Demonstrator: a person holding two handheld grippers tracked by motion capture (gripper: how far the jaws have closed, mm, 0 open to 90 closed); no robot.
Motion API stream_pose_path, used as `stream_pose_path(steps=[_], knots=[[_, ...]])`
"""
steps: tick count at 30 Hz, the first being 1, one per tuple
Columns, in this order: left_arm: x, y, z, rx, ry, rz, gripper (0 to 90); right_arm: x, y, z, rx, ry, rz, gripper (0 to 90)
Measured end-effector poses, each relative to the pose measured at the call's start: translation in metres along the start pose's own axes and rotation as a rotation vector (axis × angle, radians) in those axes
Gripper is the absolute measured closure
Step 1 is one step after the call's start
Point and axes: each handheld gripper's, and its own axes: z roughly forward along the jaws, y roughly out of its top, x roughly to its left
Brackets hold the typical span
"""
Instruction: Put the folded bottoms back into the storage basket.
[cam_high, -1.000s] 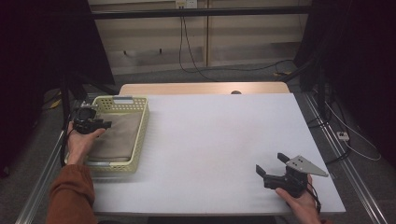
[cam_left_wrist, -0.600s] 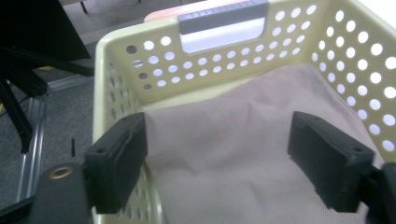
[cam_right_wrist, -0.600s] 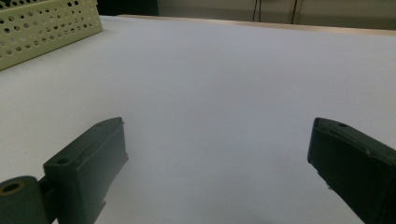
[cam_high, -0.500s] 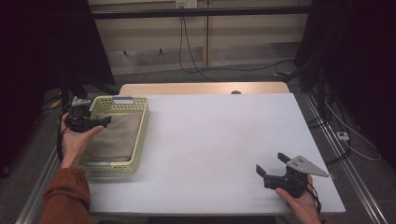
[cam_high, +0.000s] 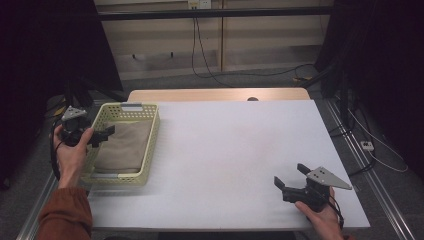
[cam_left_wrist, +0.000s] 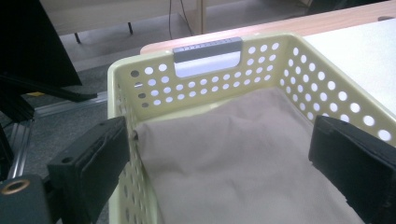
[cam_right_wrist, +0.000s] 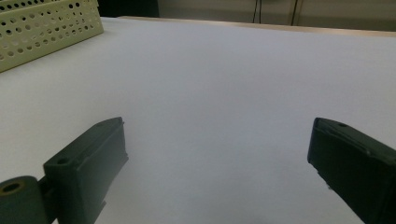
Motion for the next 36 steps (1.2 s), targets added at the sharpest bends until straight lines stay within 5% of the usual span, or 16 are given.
stream_pose_path(steps=[10, 22, 25, 36], knots=[[0.004, -0.011, -0.02, -0.031, 0.019, -0.043, 5.9, 0.0, 0.0, 0.0, -0.001, -0.001, 0.004, 4.0], [-0.003, -0.023, -0.039, -0.038, 0.017, -0.022, 6.1, 0.0, 0.0, 0.0, 0.001, -0.002, 0.001, 4.0], [-0.004, -0.027, -0.041, -0.053, -0.024, -0.018, 5.7, 0.0, 0.0, 0.0, 0.0, -0.002, -0.002, 4.0], [-0.009, -0.038, -0.053, -0.027, 0.019, -0.018, 5.7, 0.0, 0.0, 0.0, 0.0, -0.003, -0.001, 4.0]])
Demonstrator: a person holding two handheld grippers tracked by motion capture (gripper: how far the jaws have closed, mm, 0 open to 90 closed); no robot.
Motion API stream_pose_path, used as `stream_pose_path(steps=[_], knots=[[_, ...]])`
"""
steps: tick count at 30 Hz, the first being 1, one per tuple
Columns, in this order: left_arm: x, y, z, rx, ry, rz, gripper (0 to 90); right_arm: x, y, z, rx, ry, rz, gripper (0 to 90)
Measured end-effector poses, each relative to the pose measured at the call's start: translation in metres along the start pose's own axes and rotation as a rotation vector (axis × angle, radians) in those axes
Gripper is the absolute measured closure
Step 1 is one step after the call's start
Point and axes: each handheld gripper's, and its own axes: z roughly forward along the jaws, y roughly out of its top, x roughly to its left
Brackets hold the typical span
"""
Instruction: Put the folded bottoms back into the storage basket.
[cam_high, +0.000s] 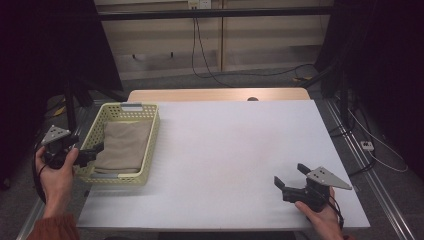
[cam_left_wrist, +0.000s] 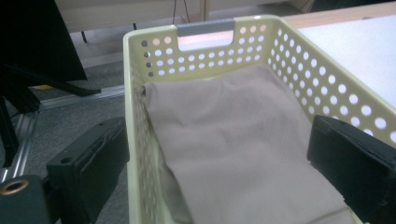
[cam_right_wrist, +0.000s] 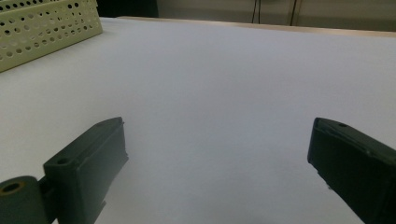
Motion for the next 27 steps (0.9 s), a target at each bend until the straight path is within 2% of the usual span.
stream_pose_path(steps=[6, 14, 18, 22, 27], knots=[[-0.01, -0.004, -0.009, 0.002, -0.007, 0.022, 5.7, 0.0, 0.0, 0.0, 0.0, -0.001, -0.001, 4.0], [-0.028, -0.005, -0.017, -0.031, -0.016, 0.069, 6.0, 0.0, 0.0, 0.001, 0.0, 0.004, 0.001, 4.0], [-0.036, -0.004, -0.023, -0.054, -0.024, 0.072, 6.2, 0.0, 0.0, 0.001, 0.0, 0.005, 0.001, 4.0], [-0.046, -0.003, -0.028, -0.078, -0.034, 0.058, 6.3, 0.0, 0.0, 0.001, -0.001, 0.008, 0.001, 4.0], [-0.059, -0.005, -0.027, -0.064, -0.056, 0.074, 6.3, 0.0, 0.001, 0.002, -0.001, 0.01, -0.002, 4.0]])
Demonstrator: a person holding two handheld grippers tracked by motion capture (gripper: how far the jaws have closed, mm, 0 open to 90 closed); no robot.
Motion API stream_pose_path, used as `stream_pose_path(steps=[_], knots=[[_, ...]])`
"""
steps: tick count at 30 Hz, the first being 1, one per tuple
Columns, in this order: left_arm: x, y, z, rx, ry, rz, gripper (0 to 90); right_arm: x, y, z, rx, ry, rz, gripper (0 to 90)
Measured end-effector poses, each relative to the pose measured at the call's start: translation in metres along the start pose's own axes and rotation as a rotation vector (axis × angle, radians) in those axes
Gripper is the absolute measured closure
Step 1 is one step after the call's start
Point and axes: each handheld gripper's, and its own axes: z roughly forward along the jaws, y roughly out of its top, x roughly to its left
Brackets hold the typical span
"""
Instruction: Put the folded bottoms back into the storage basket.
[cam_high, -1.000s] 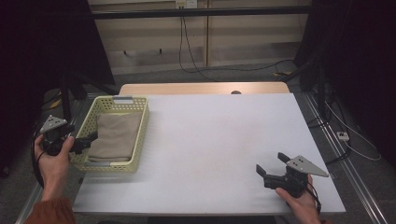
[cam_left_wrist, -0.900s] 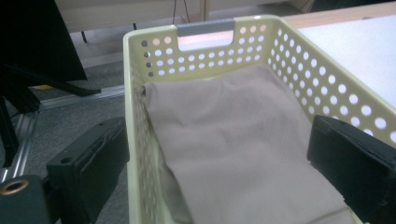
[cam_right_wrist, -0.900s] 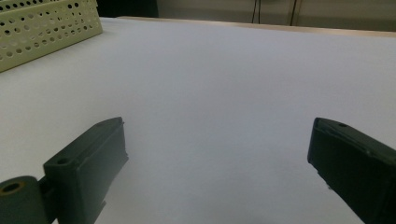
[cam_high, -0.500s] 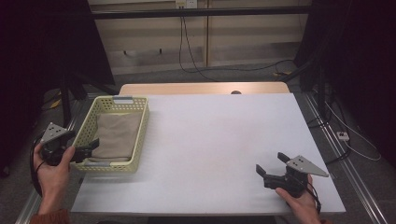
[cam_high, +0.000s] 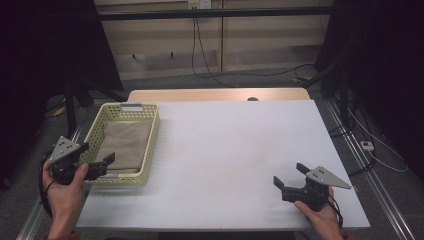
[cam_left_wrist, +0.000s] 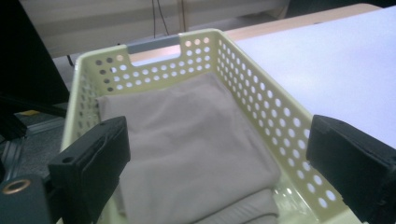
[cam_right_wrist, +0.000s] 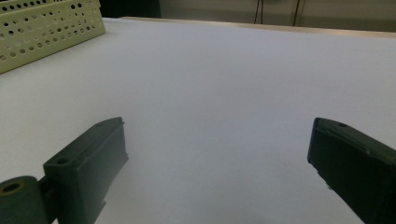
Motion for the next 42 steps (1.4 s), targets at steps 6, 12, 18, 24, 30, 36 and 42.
stream_pose_path(steps=[6, 12, 18, 24, 30, 36, 42], knots=[[-0.014, 0.001, 0.006, 0.011, -0.004, 0.002, 6.1, 0.001, 0.0, 0.001, -0.001, 0.005, 0.002, 4.0], [-0.03, 0.006, 0.009, 0.011, -0.044, 0.023, 6.1, 0.001, 0.001, 0.001, -0.002, 0.007, 0.0, 4.0], [-0.05, 0.012, 0.015, 0.013, -0.091, 0.057, 6.2, 0.0, 0.001, 0.001, -0.002, 0.007, 0.002, 4.0], [-0.072, 0.022, 0.023, 0.017, -0.155, 0.1, 6.1, 0.001, 0.0, 0.002, 0.006, 0.011, -0.001, 4.0], [-0.09, 0.028, 0.032, 0.002, -0.182, 0.111, 5.9, 0.001, 0.001, 0.001, -0.001, 0.01, 0.001, 4.0], [-0.106, 0.025, 0.051, 0.009, -0.22, 0.105, 7.3, 0.001, 0.001, 0.001, -0.001, 0.012, -0.005, 4.0], [-0.125, 0.025, 0.063, 0.022, -0.252, 0.131, 6.9, 0.001, 0.0, 0.001, -0.002, 0.014, -0.003, 4.0]])
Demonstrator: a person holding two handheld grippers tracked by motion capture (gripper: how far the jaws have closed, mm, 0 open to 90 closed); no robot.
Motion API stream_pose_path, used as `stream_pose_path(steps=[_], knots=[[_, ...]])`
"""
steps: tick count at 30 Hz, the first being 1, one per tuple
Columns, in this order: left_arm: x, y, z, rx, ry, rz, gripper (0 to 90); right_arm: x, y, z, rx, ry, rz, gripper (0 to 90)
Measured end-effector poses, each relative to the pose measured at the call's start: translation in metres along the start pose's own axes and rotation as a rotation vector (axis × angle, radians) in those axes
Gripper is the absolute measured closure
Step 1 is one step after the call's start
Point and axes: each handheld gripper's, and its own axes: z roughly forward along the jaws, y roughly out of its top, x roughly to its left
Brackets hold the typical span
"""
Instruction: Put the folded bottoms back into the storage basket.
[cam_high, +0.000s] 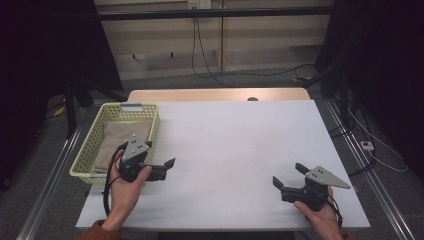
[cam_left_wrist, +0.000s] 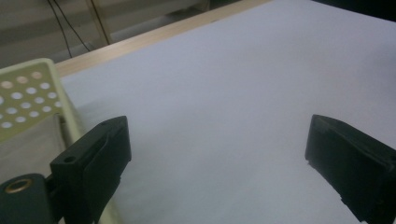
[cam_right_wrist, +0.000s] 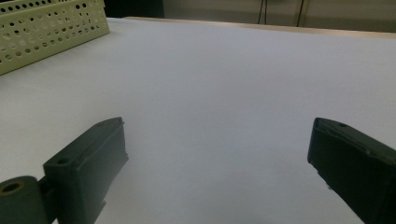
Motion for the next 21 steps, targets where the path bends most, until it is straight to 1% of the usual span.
stream_pose_path(steps=[1, 2, 5, 8, 10, 11, 13, 15, 16, 18, 20, 21], knots=[[-0.004, -0.002, 0.005, 0.017, -0.008, 0.012, 6.7, 0.0, 0.0, 0.0, 0.0, 0.0, 0.0, 4.0], [-0.006, -0.004, 0.009, 0.023, -0.015, 0.025, 6.7, 0.0, 0.0, 0.0, 0.0, 0.001, 0.0, 4.0], [-0.014, -0.008, 0.02, 0.028, -0.062, 0.02, 6.7, 0.0, 0.0, 0.0, 0.001, 0.002, 0.0, 4.0], [-0.021, -0.012, 0.027, 0.051, -0.064, 0.033, 6.7, 0.0, 0.0, 0.0, 0.001, 0.004, 0.002, 4.0], [-0.027, -0.017, 0.032, 0.056, -0.064, 0.045, 6.8, 0.0, 0.0, 0.0, 0.0, 0.003, 0.002, 4.0], [-0.029, -0.02, 0.034, 0.059, -0.071, 0.046, 6.8, 0.0, 0.0, 0.0, 0.0, 0.004, 0.001, 4.0], [-0.033, -0.027, 0.039, 0.051, -0.091, 0.027, 6.8, 0.0, 0.0, 0.0, 0.001, 0.004, 0.002, 4.0], [-0.037, -0.033, 0.04, 0.048, -0.095, 0.021, 6.8, -0.001, 0.0, -0.001, -0.002, 0.005, 0.002, 4.0], [-0.038, -0.035, 0.041, 0.052, -0.098, 0.029, 6.8, -0.001, 0.0, -0.001, -0.001, 0.004, 0.003, 4.0], [-0.04, -0.042, 0.041, 0.045, -0.095, 0.02, 6.7, 0.0, 0.0, 0.0, 0.0, 0.003, 0.002, 3.9], [-0.04, -0.047, 0.04, 0.041, -0.097, -0.007, 6.7, 0.0, 0.0, -0.001, 0.0, 0.005, -0.005, 3.9], [-0.039, -0.049, 0.04, 0.031, -0.101, -0.024, 6.7, 0.001, 0.0, -0.001, 0.0, 0.005, -0.007, 3.9]])
